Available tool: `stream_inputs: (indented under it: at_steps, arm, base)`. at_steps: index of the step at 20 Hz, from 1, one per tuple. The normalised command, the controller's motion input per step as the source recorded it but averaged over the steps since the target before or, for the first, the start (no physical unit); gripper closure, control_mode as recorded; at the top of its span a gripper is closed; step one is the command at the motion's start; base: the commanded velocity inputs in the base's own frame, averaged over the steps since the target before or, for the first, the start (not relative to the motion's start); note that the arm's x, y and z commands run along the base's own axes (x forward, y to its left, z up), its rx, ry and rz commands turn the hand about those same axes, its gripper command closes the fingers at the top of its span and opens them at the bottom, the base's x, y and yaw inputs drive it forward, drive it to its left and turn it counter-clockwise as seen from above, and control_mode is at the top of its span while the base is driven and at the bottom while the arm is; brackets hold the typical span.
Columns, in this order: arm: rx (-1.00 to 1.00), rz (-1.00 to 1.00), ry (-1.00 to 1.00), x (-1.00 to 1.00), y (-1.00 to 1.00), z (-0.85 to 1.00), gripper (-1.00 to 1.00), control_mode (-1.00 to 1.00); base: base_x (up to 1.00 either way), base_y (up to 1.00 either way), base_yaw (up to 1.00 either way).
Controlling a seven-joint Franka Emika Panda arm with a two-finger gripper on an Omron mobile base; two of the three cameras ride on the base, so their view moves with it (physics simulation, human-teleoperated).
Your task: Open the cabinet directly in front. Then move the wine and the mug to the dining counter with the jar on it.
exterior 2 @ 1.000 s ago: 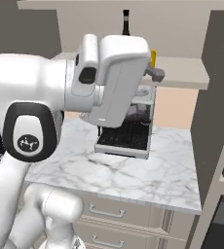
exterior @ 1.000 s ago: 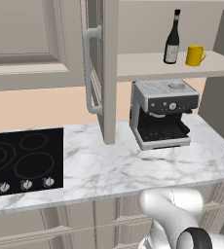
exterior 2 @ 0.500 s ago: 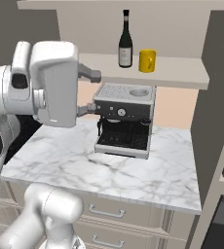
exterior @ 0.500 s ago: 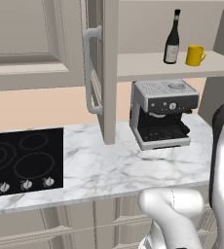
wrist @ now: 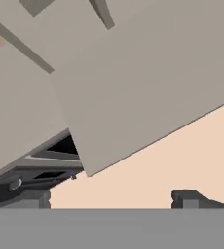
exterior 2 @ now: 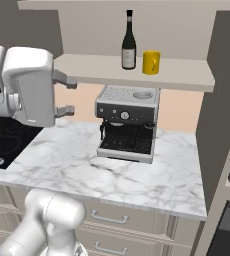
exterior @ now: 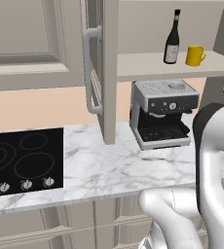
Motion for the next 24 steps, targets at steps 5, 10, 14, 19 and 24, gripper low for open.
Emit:
stream_inputs:
  at_steps: [5, 10, 14, 19, 24]
  arm:
    - [0.16, 0.0, -0.14, 0.0, 0.11, -0.01, -1.0, -1.0]
    - [0.2, 0.04, -0.19, 0.0, 0.01, -0.24, -1.0, -1.0]
    - [0.21, 0.1, -0.22, 0.0, 0.0, -0.25, -1.0, -1.0]
    - [0.2, 0.12, -0.25, 0.0, 0.0, -0.13, -1.0, -1.0]
    - [0.2, 0.15, -0.25, 0.0, 0.0, 0.0, -1.0, -1.0]
  base:
    - [0.0, 0.0, 0.0]
    - [0.0, 0.0, 0.0]
    - [0.0, 0.0, 0.0]
    - [0.0, 0.0, 0.0]
    - [0.0, 0.0, 0.0]
